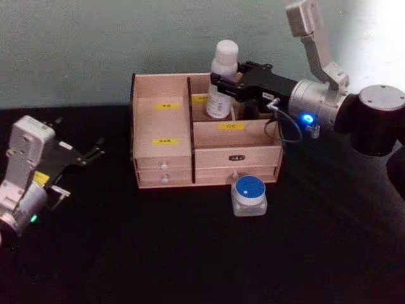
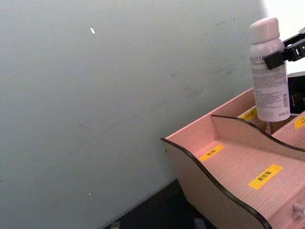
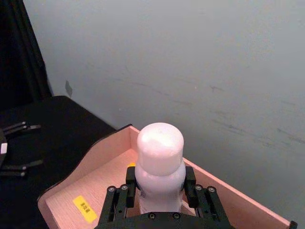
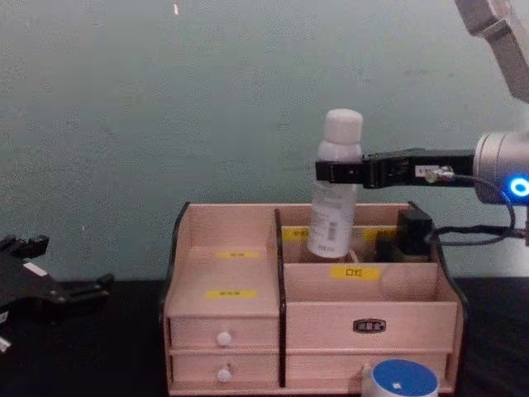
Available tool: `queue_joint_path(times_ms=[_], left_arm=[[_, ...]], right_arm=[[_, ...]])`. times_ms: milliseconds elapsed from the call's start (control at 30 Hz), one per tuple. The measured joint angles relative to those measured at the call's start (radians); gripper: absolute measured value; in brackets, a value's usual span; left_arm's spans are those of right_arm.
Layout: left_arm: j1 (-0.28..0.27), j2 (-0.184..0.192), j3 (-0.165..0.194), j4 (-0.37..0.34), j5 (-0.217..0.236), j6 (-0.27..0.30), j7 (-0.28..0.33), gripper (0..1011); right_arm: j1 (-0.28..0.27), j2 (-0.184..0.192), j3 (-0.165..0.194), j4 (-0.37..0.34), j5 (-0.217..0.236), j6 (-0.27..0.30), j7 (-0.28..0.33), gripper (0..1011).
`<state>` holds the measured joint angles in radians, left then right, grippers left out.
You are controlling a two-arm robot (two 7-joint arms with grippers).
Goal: Pick up the facial cleanser and watermelon frost from the table and place them into the tiered storage box.
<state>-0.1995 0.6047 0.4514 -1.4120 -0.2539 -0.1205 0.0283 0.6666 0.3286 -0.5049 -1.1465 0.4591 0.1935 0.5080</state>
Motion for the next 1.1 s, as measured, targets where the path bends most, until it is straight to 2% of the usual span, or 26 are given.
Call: queue_joint_path(times_ms=[1100], left_arm=[[0.0, 0.0, 0.0, 0.0, 0.0, 0.0, 0.0, 1001]], right_arm=[[0.003, -0.036, -0.003, 0.075, -0.047, -0.016, 0.005, 600]])
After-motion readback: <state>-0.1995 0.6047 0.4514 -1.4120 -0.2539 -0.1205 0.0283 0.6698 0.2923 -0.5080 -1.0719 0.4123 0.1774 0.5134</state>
